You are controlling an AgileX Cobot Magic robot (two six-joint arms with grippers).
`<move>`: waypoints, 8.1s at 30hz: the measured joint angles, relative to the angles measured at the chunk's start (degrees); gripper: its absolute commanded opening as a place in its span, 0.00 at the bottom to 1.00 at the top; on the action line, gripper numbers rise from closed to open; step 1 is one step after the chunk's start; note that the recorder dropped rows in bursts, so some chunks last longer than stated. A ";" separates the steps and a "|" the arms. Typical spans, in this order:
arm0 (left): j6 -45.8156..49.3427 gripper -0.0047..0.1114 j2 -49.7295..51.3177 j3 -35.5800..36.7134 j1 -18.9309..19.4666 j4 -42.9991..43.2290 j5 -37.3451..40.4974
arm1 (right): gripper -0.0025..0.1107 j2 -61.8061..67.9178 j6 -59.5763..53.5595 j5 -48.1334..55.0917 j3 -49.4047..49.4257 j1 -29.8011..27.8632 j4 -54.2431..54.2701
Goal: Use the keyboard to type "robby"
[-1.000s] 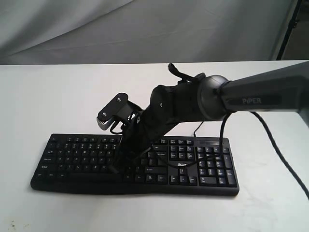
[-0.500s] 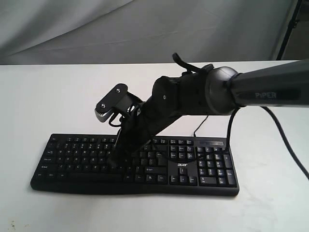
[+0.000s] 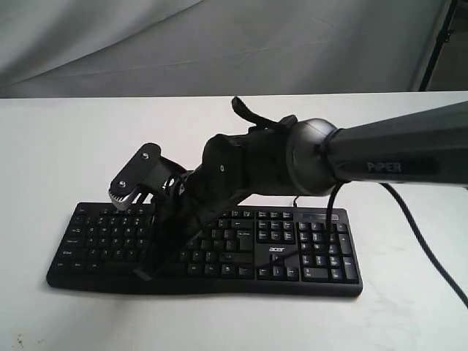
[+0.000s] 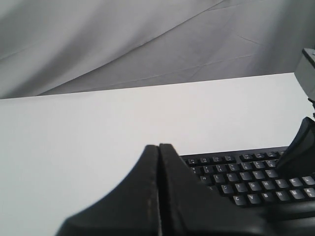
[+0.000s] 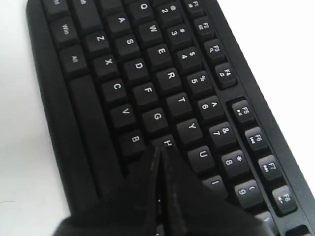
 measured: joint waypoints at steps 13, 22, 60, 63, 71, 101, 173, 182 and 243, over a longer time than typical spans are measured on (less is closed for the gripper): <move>0.00 0.04 0.00 0.00 0.00 0.00 0.00 | 0.02 0.00 -5.37 -0.11 0.00 0.36 5.81; 0.00 0.04 0.00 0.00 0.00 0.00 0.00 | 0.02 4.19 -5.62 1.90 -4.09 0.85 7.07; 0.00 0.04 0.00 0.00 0.00 0.00 0.00 | 0.02 5.83 -4.41 -0.25 -4.54 1.87 5.43; 0.00 0.04 0.00 0.00 0.00 0.00 0.00 | 0.02 5.83 -3.75 -0.25 -4.54 1.87 4.50; 0.00 0.04 0.00 0.00 0.00 0.00 0.00 | 0.02 5.83 -3.75 -0.74 -4.54 1.87 4.30; 0.00 0.04 0.00 0.00 0.00 0.00 0.00 | 0.02 6.89 -3.59 -1.61 -4.66 1.87 4.30; 0.00 0.04 0.00 0.00 0.00 0.00 0.00 | 0.02 4.88 0.43 -1.05 -7.16 -1.55 -1.99; 0.00 0.04 0.00 0.00 0.00 0.00 0.00 | 0.02 6.97 0.33 0.28 -8.56 -1.79 -1.88; 0.00 0.04 0.00 0.00 0.00 0.00 0.00 | 0.02 8.82 -3.72 -1.26 -8.56 -1.19 0.77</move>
